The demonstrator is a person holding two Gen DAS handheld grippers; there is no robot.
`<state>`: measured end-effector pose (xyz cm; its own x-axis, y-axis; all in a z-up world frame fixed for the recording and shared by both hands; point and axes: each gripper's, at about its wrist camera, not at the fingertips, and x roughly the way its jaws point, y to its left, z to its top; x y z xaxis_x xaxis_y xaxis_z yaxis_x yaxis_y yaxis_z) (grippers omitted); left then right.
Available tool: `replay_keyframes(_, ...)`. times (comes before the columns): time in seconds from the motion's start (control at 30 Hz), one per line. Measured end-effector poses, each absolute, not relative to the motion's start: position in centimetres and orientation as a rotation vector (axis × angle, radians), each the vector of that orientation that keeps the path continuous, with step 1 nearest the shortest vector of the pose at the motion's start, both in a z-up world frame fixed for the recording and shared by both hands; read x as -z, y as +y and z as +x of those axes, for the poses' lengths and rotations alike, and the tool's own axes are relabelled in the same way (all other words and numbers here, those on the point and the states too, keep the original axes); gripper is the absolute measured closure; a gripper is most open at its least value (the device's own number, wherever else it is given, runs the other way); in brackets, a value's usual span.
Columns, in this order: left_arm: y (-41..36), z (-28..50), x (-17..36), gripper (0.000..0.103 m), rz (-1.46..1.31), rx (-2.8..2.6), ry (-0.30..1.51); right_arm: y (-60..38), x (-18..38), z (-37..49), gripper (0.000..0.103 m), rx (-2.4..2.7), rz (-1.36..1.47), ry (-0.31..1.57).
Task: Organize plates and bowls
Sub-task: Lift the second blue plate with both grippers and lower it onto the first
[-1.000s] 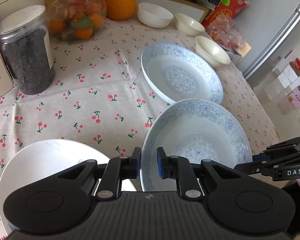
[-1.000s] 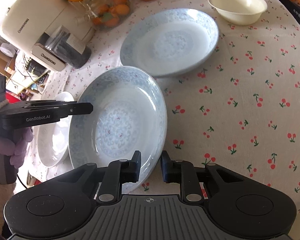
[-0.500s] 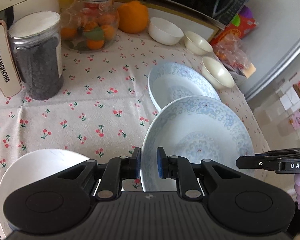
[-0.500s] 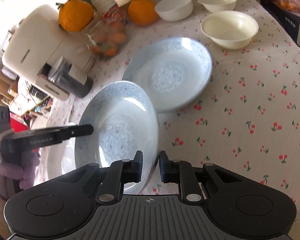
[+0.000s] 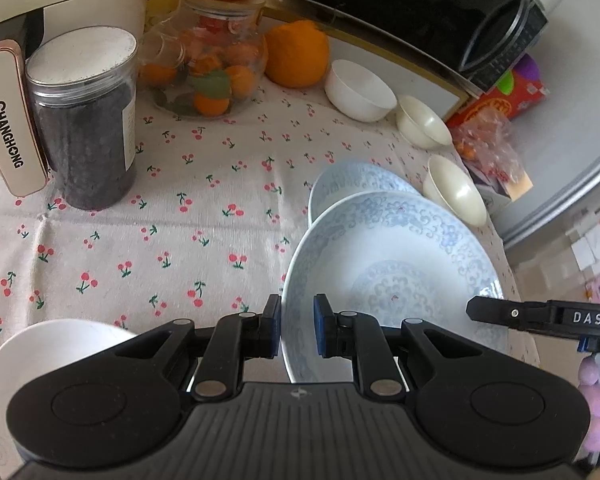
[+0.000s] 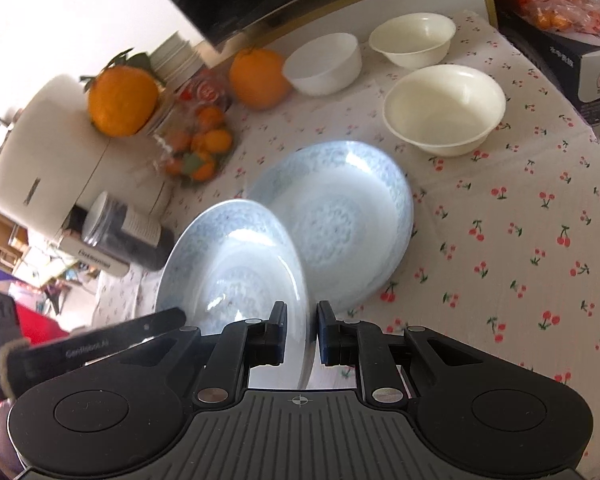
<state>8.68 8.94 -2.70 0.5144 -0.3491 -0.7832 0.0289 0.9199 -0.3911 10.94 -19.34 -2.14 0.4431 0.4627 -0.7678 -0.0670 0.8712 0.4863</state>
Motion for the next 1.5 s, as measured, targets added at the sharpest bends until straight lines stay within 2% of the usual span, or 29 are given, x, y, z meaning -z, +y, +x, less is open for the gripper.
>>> replay_keyframes(0.47,7.3,11.4,3.3,0.088,-0.402,0.137,0.986,-19.9,3.0,15.1,0.087,-0.237,0.455,1.021)
replay_keyframes(0.9,5.1,13.0,3.9,0.088,-0.347,0.103,0.972,-21.1,4.6,17.2,0.087,-0.141,0.483,1.017)
replay_keyframes(1.5,3.0,13.4,4.5,0.088,-0.206,0.086,0.950,-20.2,4.7,17.7,0.087,-0.093,0.367,0.965)
